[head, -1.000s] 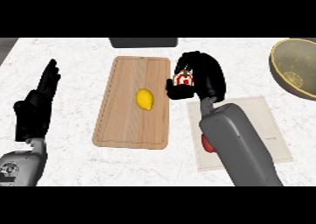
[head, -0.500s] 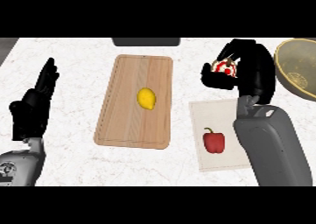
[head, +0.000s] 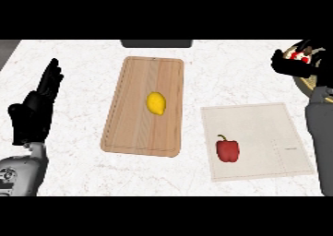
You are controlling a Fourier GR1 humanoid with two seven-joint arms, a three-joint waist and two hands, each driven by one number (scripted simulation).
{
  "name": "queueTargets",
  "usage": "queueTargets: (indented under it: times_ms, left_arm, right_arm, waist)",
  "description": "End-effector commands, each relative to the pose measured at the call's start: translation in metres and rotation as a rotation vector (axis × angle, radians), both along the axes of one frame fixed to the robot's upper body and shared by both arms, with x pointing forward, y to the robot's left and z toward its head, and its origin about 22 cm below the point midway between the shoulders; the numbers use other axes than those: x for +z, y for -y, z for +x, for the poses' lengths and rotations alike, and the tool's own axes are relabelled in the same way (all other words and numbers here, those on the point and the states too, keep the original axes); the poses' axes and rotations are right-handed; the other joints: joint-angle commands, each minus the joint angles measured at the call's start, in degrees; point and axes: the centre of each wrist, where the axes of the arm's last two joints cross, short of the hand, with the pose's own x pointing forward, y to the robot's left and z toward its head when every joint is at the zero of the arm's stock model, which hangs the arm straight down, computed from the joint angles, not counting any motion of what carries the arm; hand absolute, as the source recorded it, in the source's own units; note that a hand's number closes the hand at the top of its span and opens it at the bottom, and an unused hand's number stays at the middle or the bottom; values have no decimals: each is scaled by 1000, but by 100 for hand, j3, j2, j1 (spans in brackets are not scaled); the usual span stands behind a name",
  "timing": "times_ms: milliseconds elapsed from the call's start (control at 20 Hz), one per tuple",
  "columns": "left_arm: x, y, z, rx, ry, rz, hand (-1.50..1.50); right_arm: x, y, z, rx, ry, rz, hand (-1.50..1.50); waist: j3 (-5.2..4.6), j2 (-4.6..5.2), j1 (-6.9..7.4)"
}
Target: Pick the cupcake from the placemat and place it in the bowl
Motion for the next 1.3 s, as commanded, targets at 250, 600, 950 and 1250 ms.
queueTargets:
  times_ms: [250, 600, 950, 1250]
  left_arm:
    - [-2, 22, 6, -11, 4, 5, 0]
    - [-6, 13, -3, -30, 17, 7, 0]
    - [-2, 7, -5, -50, 8, -2, 0]
    - [7, 18, 4, -61, 38, -16, 0]
  right_arm:
    - [-32, 103, 17, -172, 36, -139, 150]
    - [-49, 167, 6, -298, -65, -336, 150]
    - [-50, 205, -4, -347, -93, -166, 150]
    - [-62, 203, -4, -203, -59, 5, -150]
  waist:
    - [5, 44, 79]
    - [9, 66, 204]
    - [28, 124, 348]
    - [44, 144, 356]
